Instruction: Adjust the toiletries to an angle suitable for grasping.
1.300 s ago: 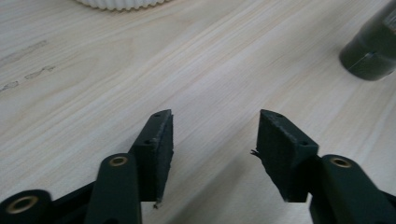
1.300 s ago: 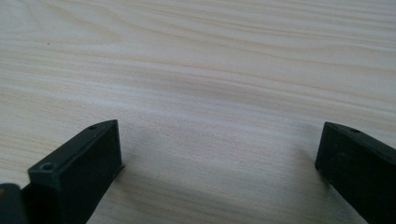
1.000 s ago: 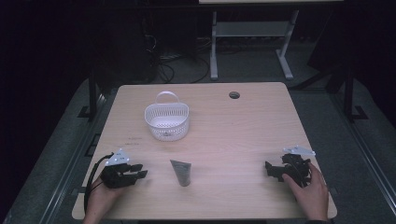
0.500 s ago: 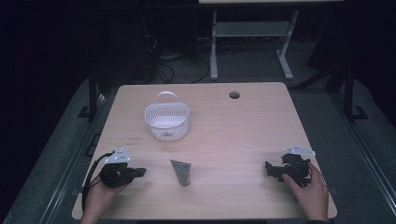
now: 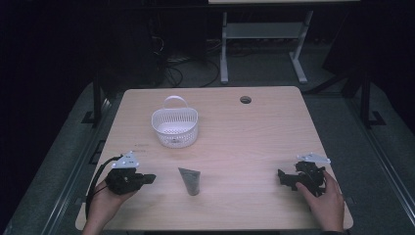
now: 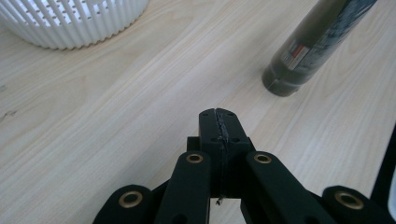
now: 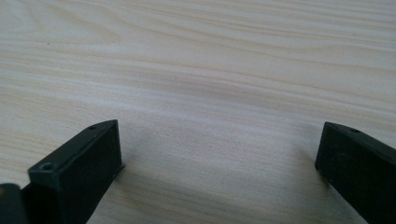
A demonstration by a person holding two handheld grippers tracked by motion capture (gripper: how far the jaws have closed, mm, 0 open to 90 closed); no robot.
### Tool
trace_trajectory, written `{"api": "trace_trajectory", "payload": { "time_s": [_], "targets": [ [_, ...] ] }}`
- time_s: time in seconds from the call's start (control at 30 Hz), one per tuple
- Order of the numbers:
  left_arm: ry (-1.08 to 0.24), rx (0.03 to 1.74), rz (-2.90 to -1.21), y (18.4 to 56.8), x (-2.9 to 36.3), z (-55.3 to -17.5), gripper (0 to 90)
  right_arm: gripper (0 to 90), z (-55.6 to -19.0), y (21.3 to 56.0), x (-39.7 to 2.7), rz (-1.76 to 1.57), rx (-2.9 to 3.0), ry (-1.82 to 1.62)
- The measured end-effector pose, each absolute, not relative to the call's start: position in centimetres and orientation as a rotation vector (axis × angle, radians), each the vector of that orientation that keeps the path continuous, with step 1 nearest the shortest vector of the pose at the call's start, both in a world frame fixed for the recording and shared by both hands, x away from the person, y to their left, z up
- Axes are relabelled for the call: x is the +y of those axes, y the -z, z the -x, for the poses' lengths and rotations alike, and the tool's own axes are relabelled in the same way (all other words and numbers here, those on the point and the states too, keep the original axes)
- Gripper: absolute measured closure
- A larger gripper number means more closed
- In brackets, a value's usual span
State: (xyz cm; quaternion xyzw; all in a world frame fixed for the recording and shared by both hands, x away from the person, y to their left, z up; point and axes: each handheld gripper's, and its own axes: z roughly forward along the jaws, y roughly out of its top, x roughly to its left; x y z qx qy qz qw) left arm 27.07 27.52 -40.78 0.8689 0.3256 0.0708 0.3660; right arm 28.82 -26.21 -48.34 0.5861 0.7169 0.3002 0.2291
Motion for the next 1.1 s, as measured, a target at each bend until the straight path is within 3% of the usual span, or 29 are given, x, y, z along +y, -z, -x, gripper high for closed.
{"api": "trace_trajectory", "payload": {
  "time_s": [1.1],
  "targets": [
    [-0.162,0.695,-2.232,36.1,23.3,-26.5,89.8,0.0,-28.8,48.3,-26.2,-1.613,1.973,-0.826]
  ]
}}
